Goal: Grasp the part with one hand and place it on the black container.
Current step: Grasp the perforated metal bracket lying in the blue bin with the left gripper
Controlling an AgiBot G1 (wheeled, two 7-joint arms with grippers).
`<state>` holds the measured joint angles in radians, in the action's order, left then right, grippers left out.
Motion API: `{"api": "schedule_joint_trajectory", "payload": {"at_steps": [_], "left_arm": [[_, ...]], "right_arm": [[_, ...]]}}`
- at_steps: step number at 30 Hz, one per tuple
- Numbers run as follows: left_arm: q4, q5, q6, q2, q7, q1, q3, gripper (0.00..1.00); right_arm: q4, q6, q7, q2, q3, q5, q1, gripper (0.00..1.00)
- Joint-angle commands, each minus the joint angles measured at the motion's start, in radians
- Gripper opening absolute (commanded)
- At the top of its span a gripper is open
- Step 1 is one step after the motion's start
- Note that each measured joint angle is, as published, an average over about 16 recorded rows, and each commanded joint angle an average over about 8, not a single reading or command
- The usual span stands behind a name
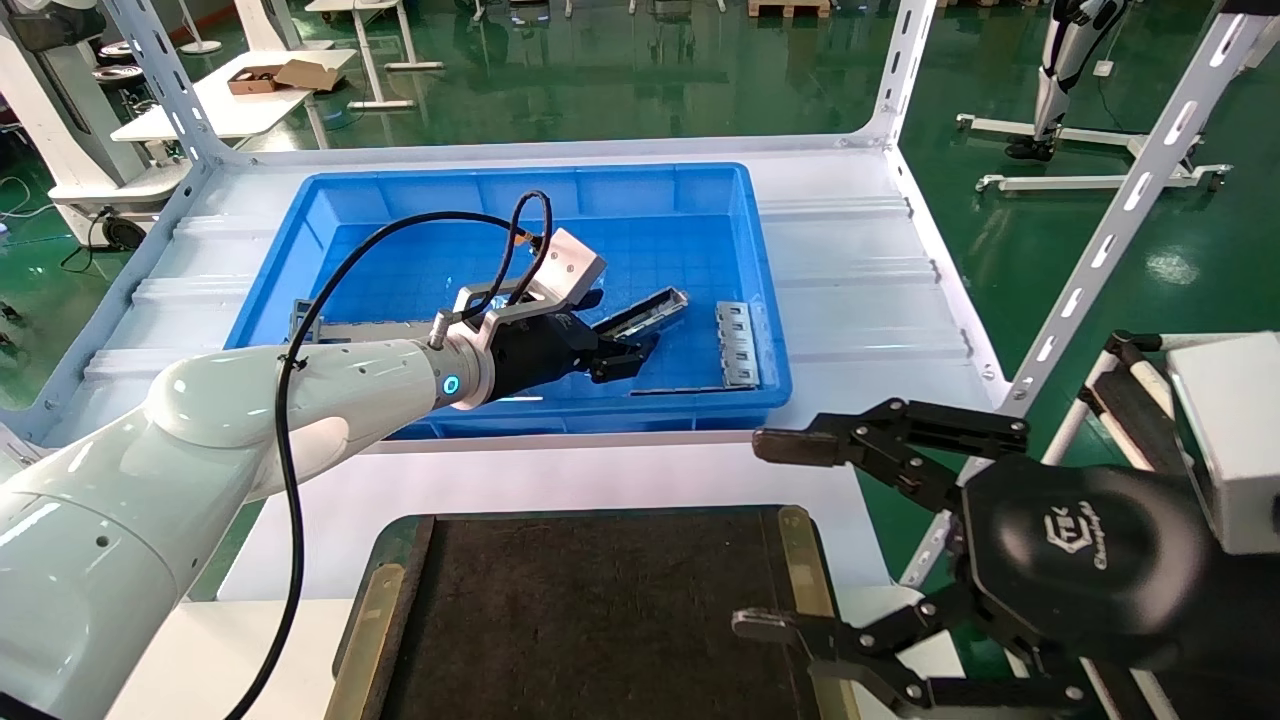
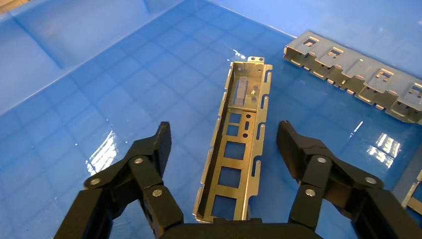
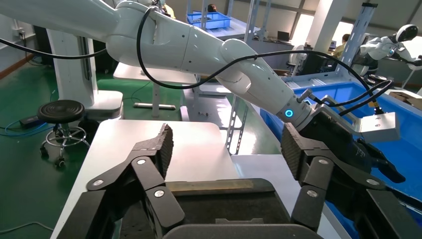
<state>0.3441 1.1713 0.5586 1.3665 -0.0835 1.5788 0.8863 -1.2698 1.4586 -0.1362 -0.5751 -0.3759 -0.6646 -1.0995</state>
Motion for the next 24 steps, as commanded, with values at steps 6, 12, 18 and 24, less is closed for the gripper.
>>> {"api": "schedule_joint_trajectory", "payload": {"at_steps": [6,12,18,24], "left_arm": [[-0.001,-0.04,-0.015,-0.001,-0.003,0.004,0.046,0.0],[-0.003,-0.07,-0.021,-0.002,-0.003,0.006,0.08,0.0],[-0.009,-0.098,-0.024,-0.003,-0.002,0.007,0.11,0.0],[-0.014,-0.126,-0.032,-0.004,0.007,0.006,0.131,0.0]], "right_arm": [[0.0,0.0,0.0,0.0,0.0,0.0,0.0,0.0],[0.0,0.0,0.0,0.0,0.0,0.0,0.0,0.0],[0.0,0.0,0.0,0.0,0.0,0.0,0.0,0.0],[0.0,0.0,0.0,0.0,0.0,0.0,0.0,0.0]]}}
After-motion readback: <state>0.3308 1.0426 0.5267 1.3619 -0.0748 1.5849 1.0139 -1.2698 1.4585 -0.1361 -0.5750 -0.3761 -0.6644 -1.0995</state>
